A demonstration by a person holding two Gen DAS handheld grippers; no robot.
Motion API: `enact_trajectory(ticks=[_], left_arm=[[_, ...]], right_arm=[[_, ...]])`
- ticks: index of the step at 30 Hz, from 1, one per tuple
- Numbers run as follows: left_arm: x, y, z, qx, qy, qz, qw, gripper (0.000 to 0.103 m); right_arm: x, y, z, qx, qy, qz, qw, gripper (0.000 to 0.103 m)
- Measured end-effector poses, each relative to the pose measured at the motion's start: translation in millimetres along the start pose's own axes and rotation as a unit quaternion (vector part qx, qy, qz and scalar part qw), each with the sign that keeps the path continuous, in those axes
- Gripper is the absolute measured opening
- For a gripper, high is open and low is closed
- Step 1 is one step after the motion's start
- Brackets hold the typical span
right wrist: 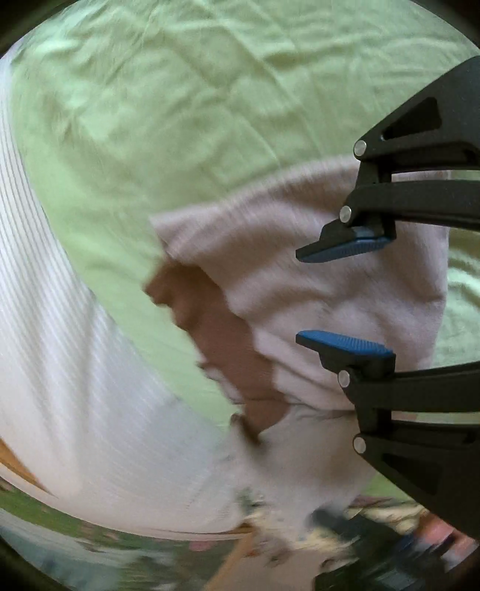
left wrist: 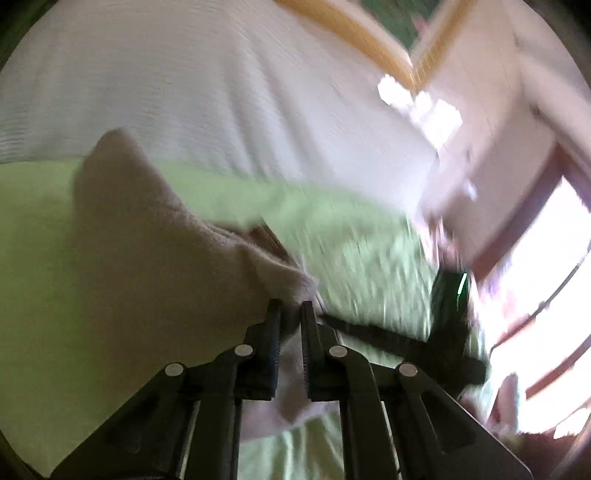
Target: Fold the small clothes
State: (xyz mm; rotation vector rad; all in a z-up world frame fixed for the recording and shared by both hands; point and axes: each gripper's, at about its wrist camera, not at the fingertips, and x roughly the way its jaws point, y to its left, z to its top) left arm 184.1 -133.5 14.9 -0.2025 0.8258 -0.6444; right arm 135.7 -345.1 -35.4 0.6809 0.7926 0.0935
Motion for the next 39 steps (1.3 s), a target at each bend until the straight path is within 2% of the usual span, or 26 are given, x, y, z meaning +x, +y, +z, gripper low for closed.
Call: enact_trajectory(ticks=[1,4,6,8,9,11,14,15,17,22,25,27,28,30,31,32,34,37,39], left_arm=[[15.2,-4.4,-6.7,0.010,0.020,-0.004,0.9998,0.009],[49.8,-7.3,-28.0,0.029,0.076,0.016,0.9965,0.016],[46.8,-3.2,-35.3,0.028,0.086,0.013,0.9959,0.028],[32.0,-0.4,-42.6,0.031,0.080,0.018,0.9961,0.047],[21.2,3.0,-46.2,0.035,0.071,0.030,0.9964,0.050],[0.4,9.2,-57.9,0.029,0.058,0.058,0.9962,0.065],[-18.4,27.4,-68.1,0.018,0.044,0.111,0.9926,0.080],[-18.2,35.9,-73.9,0.020,0.049,0.134,0.9896,0.080],[-12.6,52.7,-82.9,0.009,0.066,0.154,0.9859,0.080],[8.4,74.7,-98.3,-0.005,0.103,0.173,0.9795,0.080],[17.3,88.8,-104.5,-0.011,0.108,0.196,0.9746,0.078],[20.7,97.2,-104.8,-0.024,0.107,0.193,0.9750,0.076],[21.3,102.2,-104.0,-0.034,0.105,0.193,0.9749,0.071],[18.9,114.7,-102.9,-0.061,0.100,0.189,0.9751,0.065],[17.1,118.4,-102.0,-0.071,0.096,0.184,0.9755,0.061],[15.3,121.4,-100.7,-0.079,0.092,0.181,0.9760,0.055],[15.9,124.8,-98.1,-0.078,0.093,0.175,0.9770,0.048],[19.1,122.1,-96.0,-0.061,0.100,0.166,0.9791,0.038],[18.0,116.7,-93.9,-0.048,0.099,0.163,0.9804,0.037]], right_arm=[[-3.8,-5.2,3.2,0.007,-0.005,0.001,1.000,0.040],[-9.1,-15.3,10.2,0.013,-0.009,-0.004,1.000,0.041],[-8.2,-15.7,13.3,0.007,-0.003,0.002,1.000,0.044],[-5.0,-9.1,16.2,-0.007,0.002,0.014,1.000,0.053],[-3.6,-6.0,18.3,-0.013,0.006,0.024,1.000,0.056],[5.2,2.2,25.1,-0.027,0.020,0.043,0.999,0.065],[30.7,21.3,34.1,-0.057,0.056,0.066,0.995,0.069],[39.3,28.0,37.2,-0.071,0.070,0.068,0.993,0.070],[58.3,41.9,42.3,-0.098,0.093,0.074,0.988,0.072],[107.6,59.5,55.9,-0.117,0.160,0.088,0.976,0.078],[132.8,68.7,57.3,-0.142,0.198,0.078,0.967,0.078],[143.5,75.9,56.4,-0.153,0.218,0.094,0.959,0.078],[148.2,81.3,55.0,-0.161,0.226,0.102,0.955,0.077],[155.4,89.5,51.1,-0.181,0.238,0.091,0.950,0.063],[160.4,93.0,49.2,-0.186,0.249,0.083,0.947,0.046],[162.9,94.8,47.4,-0.187,0.255,0.076,0.946,0.034],[159.8,99.3,46.4,-0.192,0.246,0.072,0.947,0.020],[138.6,108.5,49.1,-0.192,0.218,0.078,0.954,0.017],[110.3,115.9,56.5,-0.185,0.189,0.099,0.959,0.016]])
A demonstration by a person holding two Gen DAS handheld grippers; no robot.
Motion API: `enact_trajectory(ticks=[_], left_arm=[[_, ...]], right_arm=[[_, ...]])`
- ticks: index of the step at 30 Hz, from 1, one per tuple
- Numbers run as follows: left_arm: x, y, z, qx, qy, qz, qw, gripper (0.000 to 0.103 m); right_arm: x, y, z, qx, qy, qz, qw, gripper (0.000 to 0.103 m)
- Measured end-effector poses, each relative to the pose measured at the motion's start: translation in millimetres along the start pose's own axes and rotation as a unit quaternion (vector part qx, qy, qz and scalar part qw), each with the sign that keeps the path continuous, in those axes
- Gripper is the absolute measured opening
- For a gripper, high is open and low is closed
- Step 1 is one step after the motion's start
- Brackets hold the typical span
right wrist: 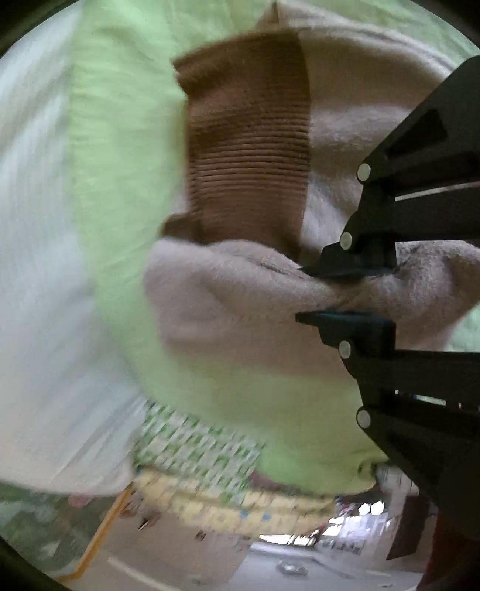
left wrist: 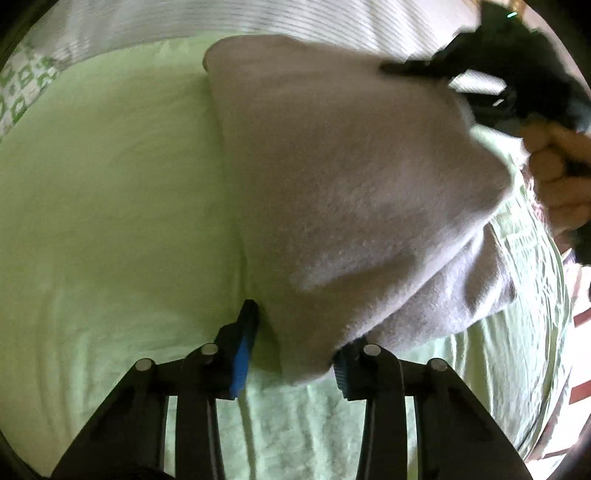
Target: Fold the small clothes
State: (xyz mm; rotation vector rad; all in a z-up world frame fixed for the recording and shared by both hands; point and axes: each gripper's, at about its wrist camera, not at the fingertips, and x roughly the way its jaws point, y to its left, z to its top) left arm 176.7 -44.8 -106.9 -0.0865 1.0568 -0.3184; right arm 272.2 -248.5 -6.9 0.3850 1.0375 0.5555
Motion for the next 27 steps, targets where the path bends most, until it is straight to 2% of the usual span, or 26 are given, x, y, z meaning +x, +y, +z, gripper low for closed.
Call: enact_trajectory(ticks=[3,6,8,10,13,19,22,24,27], left_arm=[[-4.8,-8.3,1.0,0.009,-0.005,-0.014,0.9998,0.037],[-3.4,-17.7,1.2,0.028,-0.004,-0.021,0.9994,0.037],[-0.2,-21.6,0.6,0.039,0.000,-0.022,0.9990,0.035],[3.7,-25.5,-0.5,0.042,0.004,-0.024,0.9988,0.035],[9.2,-26.8,3.7,0.042,0.012,-0.025,0.9987,0.032],[20.0,-28.2,6.9,0.012,0.023,-0.039,0.9989,0.032],[25.7,-25.0,2.0,-0.017,0.030,-0.051,0.9981,0.032],[25.4,-26.7,1.6,-0.020,0.032,-0.048,0.9981,0.032],[23.4,-26.7,2.0,-0.024,0.036,-0.049,0.9979,0.032]], right_arm=[[-51.0,15.0,-13.8,-0.004,-0.057,-0.009,0.998,0.016],[-96.8,-6.1,-50.0,0.033,-0.114,-0.043,0.992,0.016],[-101.2,-31.7,-72.0,0.059,-0.112,-0.087,0.988,0.016],[-92.9,-66.5,-92.0,0.096,-0.092,-0.115,0.984,0.016],[-74.1,-91.7,-107.0,0.101,-0.070,-0.151,0.981,0.015],[-78.6,-82.4,-103.2,0.103,-0.106,-0.142,0.979,0.016],[-72.0,-88.1,-103.3,0.097,-0.094,-0.150,0.979,0.017],[-63.9,-83.9,-104.0,0.092,-0.092,-0.149,0.980,0.020],[-71.4,-82.0,-108.7,0.112,-0.101,-0.145,0.978,0.031]])
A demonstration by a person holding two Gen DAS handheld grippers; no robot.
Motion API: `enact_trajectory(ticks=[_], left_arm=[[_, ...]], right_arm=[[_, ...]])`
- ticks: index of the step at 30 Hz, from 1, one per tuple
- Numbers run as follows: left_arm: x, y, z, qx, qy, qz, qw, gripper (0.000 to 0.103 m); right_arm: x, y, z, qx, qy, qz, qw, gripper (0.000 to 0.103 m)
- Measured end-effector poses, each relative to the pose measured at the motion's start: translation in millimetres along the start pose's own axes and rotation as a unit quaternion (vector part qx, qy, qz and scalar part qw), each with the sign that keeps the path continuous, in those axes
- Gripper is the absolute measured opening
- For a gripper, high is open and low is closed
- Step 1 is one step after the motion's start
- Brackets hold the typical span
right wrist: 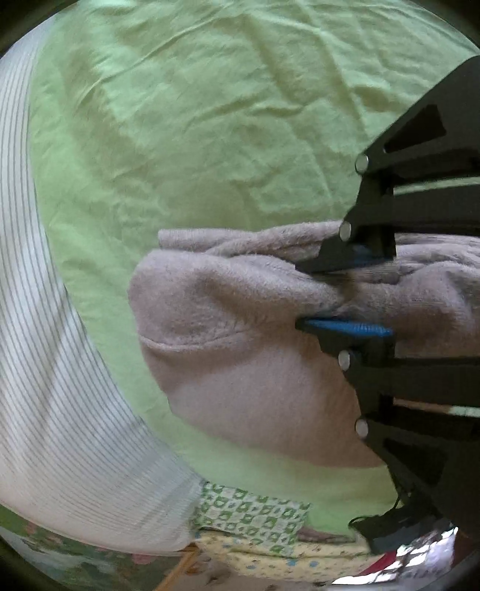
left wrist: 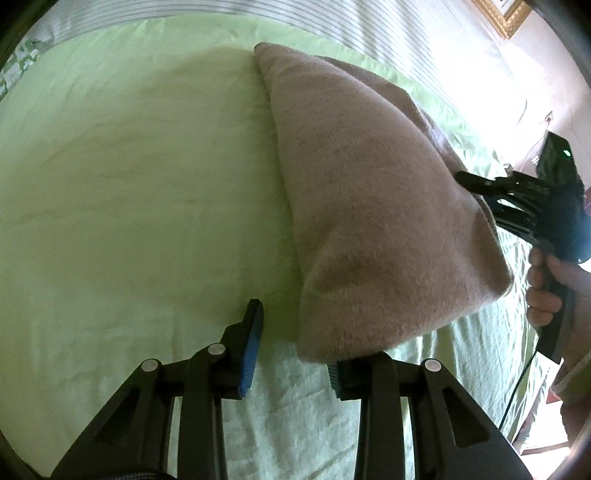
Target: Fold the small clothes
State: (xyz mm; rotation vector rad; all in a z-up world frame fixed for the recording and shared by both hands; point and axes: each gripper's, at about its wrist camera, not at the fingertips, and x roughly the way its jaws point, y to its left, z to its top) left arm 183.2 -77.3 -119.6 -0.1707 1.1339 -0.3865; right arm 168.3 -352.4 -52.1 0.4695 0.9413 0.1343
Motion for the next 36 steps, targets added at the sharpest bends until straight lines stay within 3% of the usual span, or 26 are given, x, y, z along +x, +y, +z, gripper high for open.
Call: enact_trajectory(ticks=[4,8,13,18,24,27,30,32,36], left_arm=[[-8.5,14.4,-6.9,-0.027,0.009,-0.014,0.9995,0.034],[-27.4,17.4,-14.2,-0.015,0.016,-0.012,0.9997,0.036],[-67.5,11.6,-23.3,0.017,-0.001,-0.026,0.9995,0.036],[-88.4,0.0,1.7,0.019,-0.036,-0.053,0.9978,0.036],[-83.2,-24.5,36.1,0.022,-0.066,-0.074,0.9948,0.036],[-56.5,-29.0,39.5,0.032,-0.023,-0.042,0.9984,0.037],[-29.4,-21.3,32.1,0.027,0.017,-0.008,0.9995,0.041],[-19.5,-14.3,24.1,0.018,0.034,-0.008,0.9992,0.042],[-9.1,-5.7,10.2,0.011,0.046,-0.012,0.9988,0.045]], right_arm=[[-33.9,-8.0,-16.1,0.013,-0.032,-0.018,0.999,0.041],[-63.5,-3.5,-41.0,0.007,-0.057,-0.024,0.998,0.041],[-80.8,9.9,-59.8,0.000,-0.071,0.002,0.997,0.041],[-76.0,28.1,-61.7,-0.019,-0.068,0.018,0.997,0.041],[-61.0,44.0,-59.9,-0.035,-0.054,0.032,0.997,0.041],[-45.7,39.3,-62.5,-0.036,-0.025,0.007,0.999,0.037],[-28.3,18.9,-69.8,-0.024,0.017,-0.050,0.998,0.027],[-23.9,1.9,-77.4,-0.004,0.027,-0.055,0.998,0.013],[-24.7,-4.3,-86.7,-0.008,0.024,-0.056,0.998,0.008]])
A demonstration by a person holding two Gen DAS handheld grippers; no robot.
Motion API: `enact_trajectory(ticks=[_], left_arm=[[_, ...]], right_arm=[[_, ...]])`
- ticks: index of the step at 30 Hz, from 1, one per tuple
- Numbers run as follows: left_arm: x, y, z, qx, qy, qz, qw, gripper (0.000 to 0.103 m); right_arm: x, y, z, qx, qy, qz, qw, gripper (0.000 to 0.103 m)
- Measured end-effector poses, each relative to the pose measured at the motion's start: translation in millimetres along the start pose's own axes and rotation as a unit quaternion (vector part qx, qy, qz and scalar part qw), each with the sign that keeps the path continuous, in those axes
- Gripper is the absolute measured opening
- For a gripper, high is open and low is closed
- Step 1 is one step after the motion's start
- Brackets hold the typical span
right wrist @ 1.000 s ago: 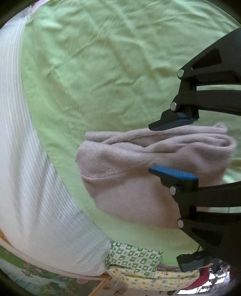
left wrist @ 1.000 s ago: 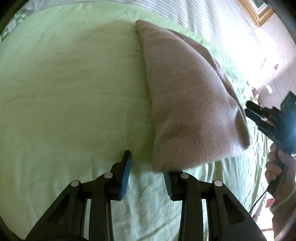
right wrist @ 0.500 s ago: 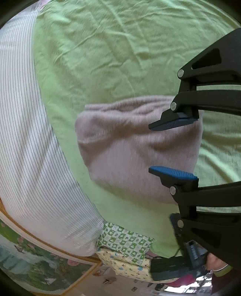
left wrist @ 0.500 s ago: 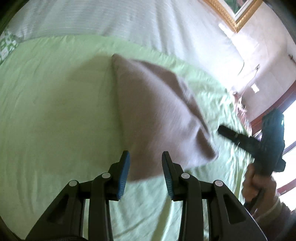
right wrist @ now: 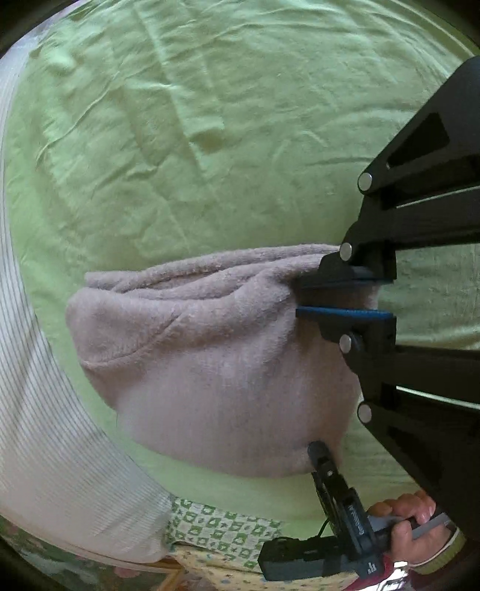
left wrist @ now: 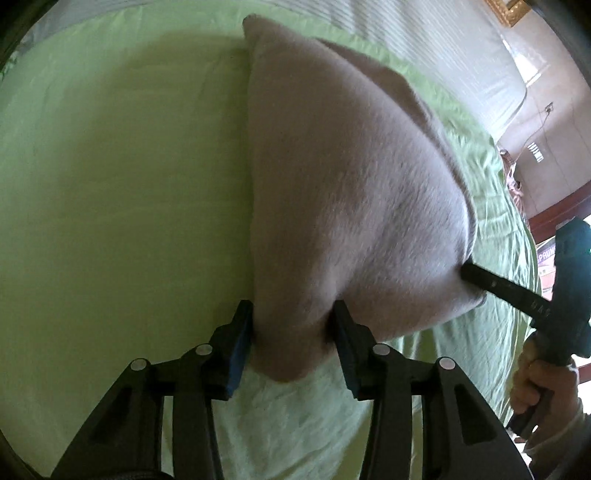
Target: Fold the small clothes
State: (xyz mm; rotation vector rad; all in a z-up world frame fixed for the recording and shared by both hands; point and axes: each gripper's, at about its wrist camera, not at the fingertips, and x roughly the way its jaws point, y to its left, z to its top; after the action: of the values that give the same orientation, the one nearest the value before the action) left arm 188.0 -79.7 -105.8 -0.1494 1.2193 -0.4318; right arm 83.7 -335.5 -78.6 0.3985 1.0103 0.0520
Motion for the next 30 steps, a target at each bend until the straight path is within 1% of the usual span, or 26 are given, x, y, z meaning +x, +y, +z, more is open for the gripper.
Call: enact_trajectory(ticks=[2,3,4,6,7,8,9,10,11,12,14,17,19,21,23,26,28,30], left_arm=[[-2.5,2.1,0.7,-0.003,0.000,-0.006,1.0000,0.047],[-6.6,4.5,-0.1,-0.005,0.001,-0.010,0.9999,0.048],[-9.1,4.6,0.4,-0.006,-0.001,-0.014,0.9999,0.048],[-22.8,7.8,3.0,-0.008,-0.010,-0.025,0.9996,0.049],[-29.5,10.8,3.1,-0.010,-0.014,-0.027,0.9995,0.053],[-35.9,12.8,5.9,-0.013,-0.020,-0.029,0.9993,0.058],[-43.0,15.5,10.3,-0.021,-0.029,-0.033,0.9988,0.061],[-47.8,17.6,14.9,-0.029,-0.036,-0.038,0.9982,0.066],[-51.7,21.2,20.5,-0.041,-0.042,-0.045,0.9973,0.067],[-54.0,25.4,28.0,-0.054,-0.046,-0.054,0.9960,0.067],[-53.3,30.5,41.1,-0.072,-0.048,-0.057,0.9946,0.067],[-45.7,32.9,63.0,-0.094,-0.045,-0.064,0.9925,0.068],[-37.7,25.9,76.4,-0.097,-0.044,-0.066,0.9921,0.068],[-29.1,20.7,85.8,-0.099,-0.041,-0.065,0.9921,0.071],[-22.5,21.2,91.6,-0.103,-0.040,-0.067,0.9917,0.072],[-13.9,21.9,101.0,-0.107,-0.042,-0.068,0.9910,0.077],[-7.2,22.5,106.7,-0.107,-0.044,-0.061,0.9914,0.080],[2.3,22.0,109.6,-0.103,-0.041,-0.053,0.9925,0.080]], right_arm=[[-0.3,4.4,-0.6,-0.013,0.002,-0.005,1.000,0.008],[-2.2,5.2,-0.3,-0.012,0.001,0.000,1.000,0.009],[-5.3,4.9,0.9,-0.008,-0.001,0.008,1.000,0.012],[-16.6,8.3,5.7,-0.004,-0.014,0.021,1.000,0.012],[-23.1,10.4,10.1,-0.005,-0.024,0.024,0.999,0.012],[-29.5,11.9,15.0,-0.006,-0.036,0.027,0.999,0.014],[-33.3,12.5,20.7,-0.005,-0.047,0.030,0.998,0.016],[-36.0,13.5,28.2,-0.001,-0.055,0.032,0.998,0.029],[-36.7,14.2,34.0,0.003,-0.058,0.032,0.998,0.049],[-37.1,15.8,41.7,0.004,-0.065,0.037,0.997,0.055],[-35.2,18.5,55.2,0.000,-0.080,0.040,0.996,0.056],[-22.3,19.5,72.6,0.002,-0.079,0.032,0.996,0.056],[-12.4,18.5,84.5,0.011,-0.078,0.034,0.996,0.056],[-6.3,15.4,91.4,0.016,-0.074,0.034,0.997,0.056],[3.0,16.6,97.5,0.016,-0.070,0.032,0.997,0.056],[14.3,15.7,104.2,0.004,-0.066,0.012,0.998,0.056],[26.6,15.2,111.1,-0.003,-0.057,0.004,0.998,0.056],[36.3,7.9,111.9,-0.004,-0.047,-0.018,0.999,0.056]])
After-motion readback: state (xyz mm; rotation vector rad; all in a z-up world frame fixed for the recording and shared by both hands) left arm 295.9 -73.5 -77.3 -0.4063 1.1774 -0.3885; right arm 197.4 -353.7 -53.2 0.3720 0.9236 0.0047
